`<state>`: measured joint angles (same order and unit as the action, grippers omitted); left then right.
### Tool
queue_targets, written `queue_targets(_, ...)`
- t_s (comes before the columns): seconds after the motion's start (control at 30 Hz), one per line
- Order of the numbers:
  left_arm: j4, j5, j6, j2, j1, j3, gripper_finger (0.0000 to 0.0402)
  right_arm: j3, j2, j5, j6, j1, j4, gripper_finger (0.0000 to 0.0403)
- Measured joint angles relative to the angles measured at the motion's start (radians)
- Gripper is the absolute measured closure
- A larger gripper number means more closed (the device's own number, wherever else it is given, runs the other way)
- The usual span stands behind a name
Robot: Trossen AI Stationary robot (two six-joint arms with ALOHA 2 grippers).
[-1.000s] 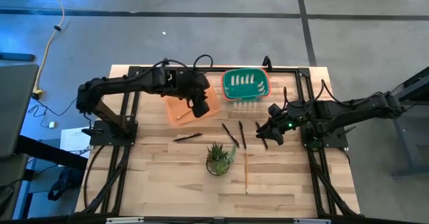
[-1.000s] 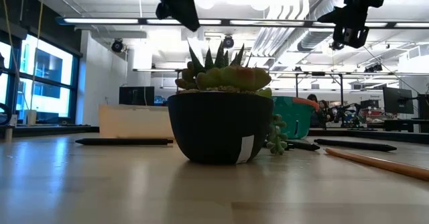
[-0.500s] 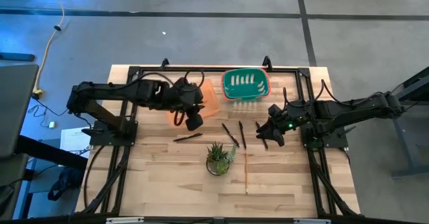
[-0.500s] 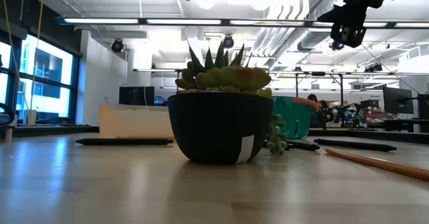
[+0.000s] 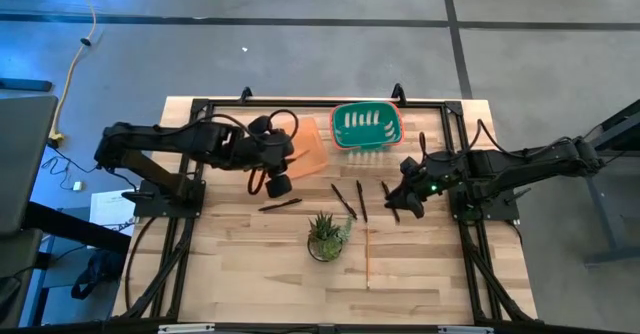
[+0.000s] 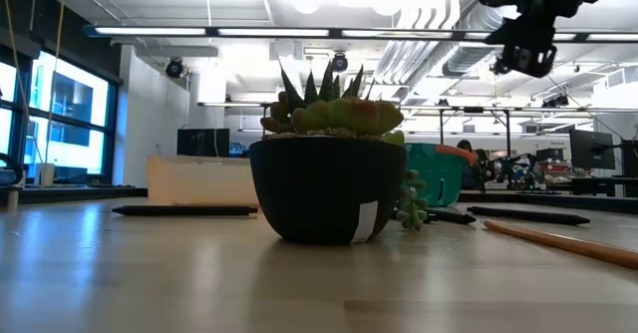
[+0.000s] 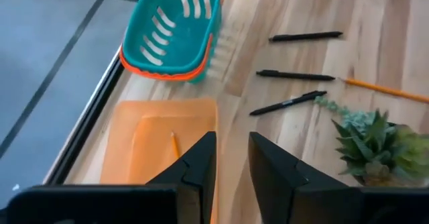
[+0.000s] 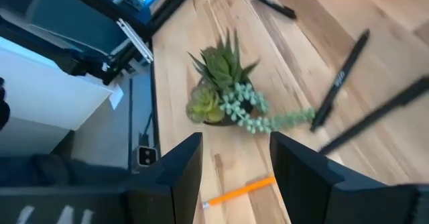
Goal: Sort pens & pencils
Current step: Put the orange pencil into the orange bin
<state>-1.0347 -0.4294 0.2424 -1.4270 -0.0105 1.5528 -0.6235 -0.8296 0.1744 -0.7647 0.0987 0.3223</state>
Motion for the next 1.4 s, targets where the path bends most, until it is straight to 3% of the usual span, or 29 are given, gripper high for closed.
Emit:
queue_targets(0.1, -0.017, 0.037, 0.000, 0.030, 0.000, -0.006, 0.0325, 0.000, -0.001, -0.007, -0.028, 0.000, 0.020, 0.0238)
queue_targets(0.27, -0.015, 0.094, 0.000, 0.107, 0.000, -0.043, 0.0325, -0.001, -0.016, -0.020, -0.217, 0.001, 0.010, 0.0238)
queue_targets(0.53, -0.001, 0.105, 0.045, 0.239, 0.014, -0.123, 0.0325, -0.001, -0.062, -0.028, -0.313, 0.009, 0.029, 0.0238)
queue_targets(0.8, 0.067, 0.105, 0.088, 0.328, 0.014, -0.239, 0.0325, -0.001, -0.174, -0.025, -0.472, 0.136, -0.044, 0.0238)
queue_targets(1.23, 0.112, 0.106, 0.110, 0.358, 0.013, -0.333, 0.0325, 0.000, -0.356, -0.280, -0.849, 0.353, -0.222, 0.0238)
queue_targets(1.4, 0.112, 0.105, 0.105, 0.359, 0.013, -0.333, 0.0325, -0.035, -0.425, -0.321, -0.960, 0.394, -0.228, 0.0238)
